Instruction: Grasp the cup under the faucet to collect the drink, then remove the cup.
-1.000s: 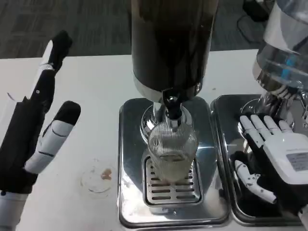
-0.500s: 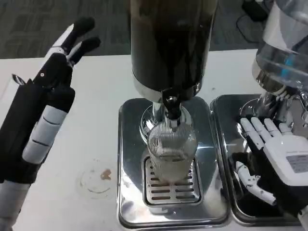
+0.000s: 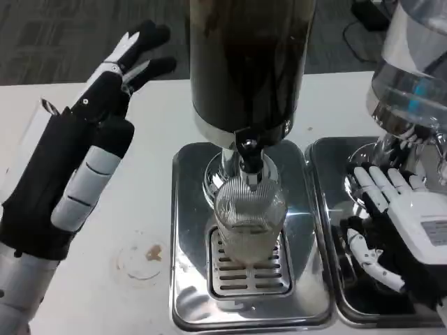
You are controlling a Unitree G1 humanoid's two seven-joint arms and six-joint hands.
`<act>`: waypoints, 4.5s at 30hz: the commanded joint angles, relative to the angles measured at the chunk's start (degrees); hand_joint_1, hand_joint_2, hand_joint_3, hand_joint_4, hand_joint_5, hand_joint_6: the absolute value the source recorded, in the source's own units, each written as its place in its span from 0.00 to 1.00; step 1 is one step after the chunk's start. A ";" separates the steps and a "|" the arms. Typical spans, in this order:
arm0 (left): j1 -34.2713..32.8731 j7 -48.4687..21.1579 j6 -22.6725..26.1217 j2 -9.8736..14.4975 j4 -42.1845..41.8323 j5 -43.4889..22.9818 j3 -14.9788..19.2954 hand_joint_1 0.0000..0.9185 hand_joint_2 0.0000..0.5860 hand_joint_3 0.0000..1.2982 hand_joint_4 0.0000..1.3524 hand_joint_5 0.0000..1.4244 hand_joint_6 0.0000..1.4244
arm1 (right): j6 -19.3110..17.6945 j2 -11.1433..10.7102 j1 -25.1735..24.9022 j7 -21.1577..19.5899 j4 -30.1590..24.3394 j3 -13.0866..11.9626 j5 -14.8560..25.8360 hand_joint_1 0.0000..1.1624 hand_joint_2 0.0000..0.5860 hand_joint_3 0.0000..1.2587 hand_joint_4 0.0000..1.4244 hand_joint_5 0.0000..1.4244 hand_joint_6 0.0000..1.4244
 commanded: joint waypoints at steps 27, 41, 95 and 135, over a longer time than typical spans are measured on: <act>-5.64 -17.49 10.61 3.93 0.61 -9.18 0.78 0.00 0.38 0.07 0.00 0.11 0.06 | 2.87 2.81 -0.71 0.91 -1.36 2.21 -1.59 0.00 0.89 0.00 0.00 0.00 0.00; -9.71 -28.44 13.82 4.75 5.25 -9.90 -2.72 0.00 0.36 0.11 0.00 0.13 0.09 | 5.07 4.84 1.04 1.20 -3.21 2.73 -2.93 0.00 0.90 0.00 0.00 0.00 0.00; -11.57 -31.92 18.10 10.65 0.58 -8.42 -8.59 0.00 0.39 0.08 0.00 0.06 0.00 | 6.92 6.85 0.68 1.55 -4.39 0.55 0.99 0.00 0.91 0.00 0.00 0.00 0.00; -11.02 -34.47 16.78 12.99 1.40 -8.78 -10.12 0.00 0.45 0.08 0.00 0.06 0.00 | -5.58 8.05 3.00 11.69 -2.06 -5.10 28.91 0.35 0.69 0.00 0.00 0.00 0.08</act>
